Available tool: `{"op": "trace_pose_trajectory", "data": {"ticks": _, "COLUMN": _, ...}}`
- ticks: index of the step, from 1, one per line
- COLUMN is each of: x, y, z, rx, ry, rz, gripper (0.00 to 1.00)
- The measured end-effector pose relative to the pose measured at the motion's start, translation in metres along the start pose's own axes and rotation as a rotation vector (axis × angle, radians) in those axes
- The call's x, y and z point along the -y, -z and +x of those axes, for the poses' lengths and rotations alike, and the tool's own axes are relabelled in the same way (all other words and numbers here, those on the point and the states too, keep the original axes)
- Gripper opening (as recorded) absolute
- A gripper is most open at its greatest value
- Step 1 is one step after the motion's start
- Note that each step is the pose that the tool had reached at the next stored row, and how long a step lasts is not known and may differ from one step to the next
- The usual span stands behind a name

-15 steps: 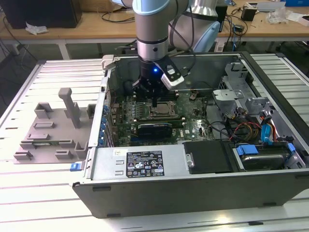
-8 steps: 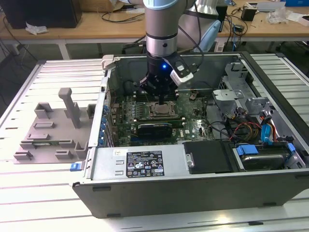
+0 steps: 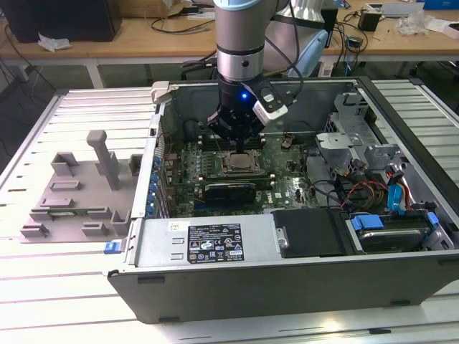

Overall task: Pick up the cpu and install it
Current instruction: 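Install the first cpu locking lever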

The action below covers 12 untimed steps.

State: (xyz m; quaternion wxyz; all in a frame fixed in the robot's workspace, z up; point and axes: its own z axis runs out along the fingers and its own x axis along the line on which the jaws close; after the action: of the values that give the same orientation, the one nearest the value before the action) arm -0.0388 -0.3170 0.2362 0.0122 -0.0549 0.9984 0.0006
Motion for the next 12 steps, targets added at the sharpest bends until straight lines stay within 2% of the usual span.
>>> {"op": "trace_pose_trajectory", "data": {"ticks": 8, "x": 0.0000, "y": 0.0001, "z": 0.0000, "rx": 0.0000, "ry": 0.000, "rz": 0.0000, "gripper": 0.11}}
{"op": "trace_pose_trajectory", "data": {"ticks": 9, "x": 0.0000, "y": 0.0013, "z": 0.0000, "rx": -0.0003, "ry": 0.000, "rz": 0.0004, "gripper": 0.11}}
{"op": "trace_pose_trajectory", "data": {"ticks": 12, "x": -0.0003, "y": 0.0113, "z": -0.0003, "rx": -0.0002, "ry": 0.000, "rz": 0.0009, "gripper": 0.11}}
